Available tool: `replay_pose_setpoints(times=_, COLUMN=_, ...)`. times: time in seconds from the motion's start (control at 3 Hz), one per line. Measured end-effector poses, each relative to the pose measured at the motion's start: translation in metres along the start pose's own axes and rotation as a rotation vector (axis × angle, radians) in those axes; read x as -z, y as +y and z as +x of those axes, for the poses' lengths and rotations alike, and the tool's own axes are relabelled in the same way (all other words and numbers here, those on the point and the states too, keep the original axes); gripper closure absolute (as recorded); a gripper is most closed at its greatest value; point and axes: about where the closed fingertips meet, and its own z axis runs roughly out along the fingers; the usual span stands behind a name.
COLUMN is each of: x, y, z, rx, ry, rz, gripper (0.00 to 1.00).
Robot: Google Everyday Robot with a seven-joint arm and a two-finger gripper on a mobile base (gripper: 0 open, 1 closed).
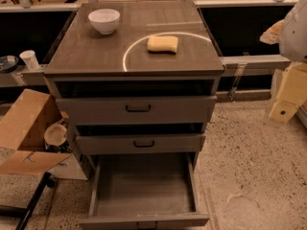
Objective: Place sponge into bottom drawer
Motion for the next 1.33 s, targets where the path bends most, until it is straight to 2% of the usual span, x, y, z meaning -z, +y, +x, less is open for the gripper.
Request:
replay_pose_setpoints(times=0.33, x=0.0, y=0.0, z=0.0, rx=0.0, ry=0.0, rz=0.0, gripper=0.0)
replay_pose_setpoints(times=0.67, x=-0.019, y=-0.031, z=-0.006, rx=-0.016, ry=-0.069, rz=-0.007, gripper=0.0)
replay_pose_setpoints(times=1.0, x=-0.053, y=-0.073, z=-0.016, rx=-0.049, ry=-0.164, rz=-0.03, gripper=0.0)
replay_pose_setpoints(times=1.33, x=-0.093, y=-0.105, z=-0.023, rx=-0.1, ry=-0.228, rz=-0.039, gripper=0.0)
